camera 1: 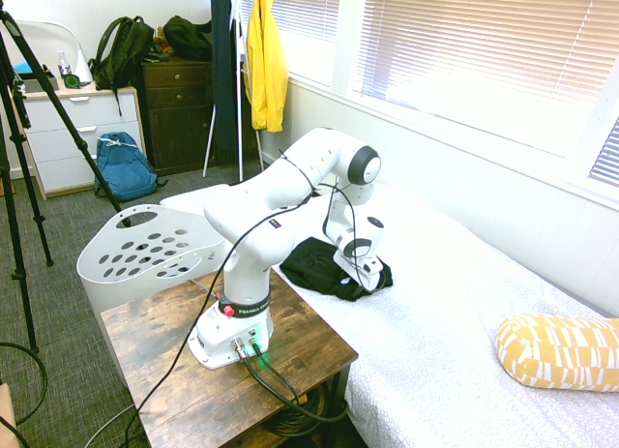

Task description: Put my clothes in the laundry bag

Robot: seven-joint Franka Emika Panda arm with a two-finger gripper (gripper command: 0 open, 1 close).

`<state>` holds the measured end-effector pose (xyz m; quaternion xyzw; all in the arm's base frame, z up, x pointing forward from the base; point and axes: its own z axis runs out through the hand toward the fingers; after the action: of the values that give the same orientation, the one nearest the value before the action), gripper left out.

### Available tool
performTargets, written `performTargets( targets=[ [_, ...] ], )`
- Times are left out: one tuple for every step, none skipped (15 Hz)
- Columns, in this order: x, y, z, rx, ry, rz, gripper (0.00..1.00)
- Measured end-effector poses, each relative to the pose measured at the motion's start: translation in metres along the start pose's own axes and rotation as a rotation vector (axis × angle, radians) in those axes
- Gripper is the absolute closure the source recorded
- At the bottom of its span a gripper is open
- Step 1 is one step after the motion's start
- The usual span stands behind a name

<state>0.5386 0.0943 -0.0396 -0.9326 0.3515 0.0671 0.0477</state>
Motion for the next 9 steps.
performTargets(
  targets=[
    [-0.0008, -0.0003, 0.0004, 0.004, -0.004, 0.000, 1.00],
    [-0.0013, -0.0002, 0.0010, 0.005, -0.006, 0.000, 1.00],
    [-0.0016, -0.0003, 0.0018, 0.007, -0.008, 0.002, 1.00],
    [-0.0015, -0.0005, 0.0023, 0.010, -0.010, 0.002, 1.00],
    [-0.0016, -0.0010, 0.0025, 0.013, -0.012, 0.003, 1.00],
    [-0.0019, -0.0016, 0.0026, 0.015, -0.014, 0.004, 1.00],
    [-0.0027, -0.0026, 0.0026, 0.018, -0.017, 0.004, 1.00],
    [-0.0040, -0.0043, 0.0026, 0.020, -0.019, 0.002, 1.00],
    [-0.0056, -0.0062, 0.0026, 0.023, -0.020, 0.000, 1.00]
  ],
)
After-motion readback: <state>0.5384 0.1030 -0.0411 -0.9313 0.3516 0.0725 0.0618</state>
